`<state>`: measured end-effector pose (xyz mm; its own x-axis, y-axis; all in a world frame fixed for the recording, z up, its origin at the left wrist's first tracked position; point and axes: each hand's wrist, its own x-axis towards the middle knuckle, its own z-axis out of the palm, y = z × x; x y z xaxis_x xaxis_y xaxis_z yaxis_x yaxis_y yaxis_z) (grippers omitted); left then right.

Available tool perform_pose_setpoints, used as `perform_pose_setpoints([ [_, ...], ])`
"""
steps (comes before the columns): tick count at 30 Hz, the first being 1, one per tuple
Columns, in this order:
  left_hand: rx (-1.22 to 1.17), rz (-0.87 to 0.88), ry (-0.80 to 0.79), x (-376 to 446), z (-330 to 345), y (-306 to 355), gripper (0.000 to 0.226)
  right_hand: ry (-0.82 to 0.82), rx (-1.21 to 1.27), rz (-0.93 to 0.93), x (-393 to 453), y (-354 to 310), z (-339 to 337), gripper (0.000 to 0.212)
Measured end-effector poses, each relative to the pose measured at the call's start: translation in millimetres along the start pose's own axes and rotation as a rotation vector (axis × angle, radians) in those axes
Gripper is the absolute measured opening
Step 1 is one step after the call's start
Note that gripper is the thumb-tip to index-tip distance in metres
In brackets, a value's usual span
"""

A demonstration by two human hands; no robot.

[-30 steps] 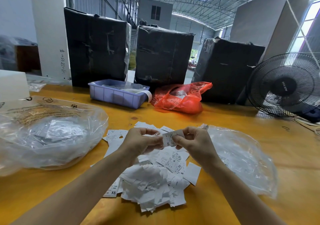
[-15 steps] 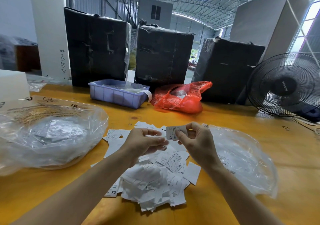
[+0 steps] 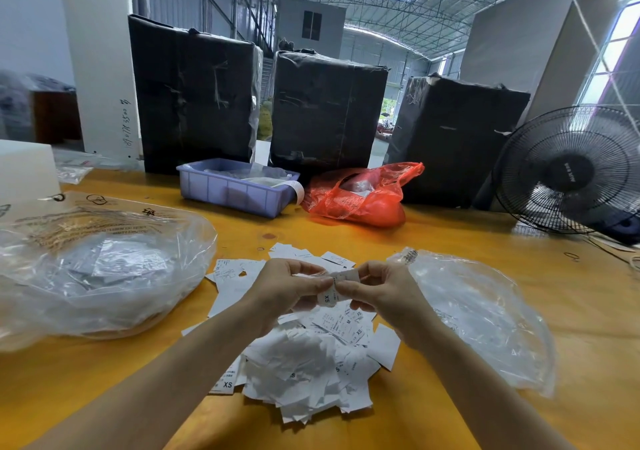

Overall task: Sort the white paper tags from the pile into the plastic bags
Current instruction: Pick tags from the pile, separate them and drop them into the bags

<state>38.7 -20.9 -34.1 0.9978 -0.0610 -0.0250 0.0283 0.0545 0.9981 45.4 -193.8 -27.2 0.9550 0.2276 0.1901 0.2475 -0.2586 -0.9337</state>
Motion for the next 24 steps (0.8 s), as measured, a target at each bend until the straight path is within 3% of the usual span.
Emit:
perform_pose_setpoints([
  [7, -0.061, -0.014, 0.011, 2, 3, 0, 0.009, 0.126, -0.098, -0.108, -1, 2, 8, 0.019],
  [11, -0.079, -0.016, 0.084, 6, 6, -6, 0.01, 0.018, -0.102, -0.062, -5, 0, 19, 0.019],
  [17, -0.226, -0.078, 0.164, 8, 11, -12, 0.006, -0.093, -0.012, 0.037, -5, -5, 25, 0.051],
  [24, -0.419, -0.117, 0.257, 5, 21, -8, 0.02, 0.156, -0.159, -0.14, 0, -3, 28, 0.043],
])
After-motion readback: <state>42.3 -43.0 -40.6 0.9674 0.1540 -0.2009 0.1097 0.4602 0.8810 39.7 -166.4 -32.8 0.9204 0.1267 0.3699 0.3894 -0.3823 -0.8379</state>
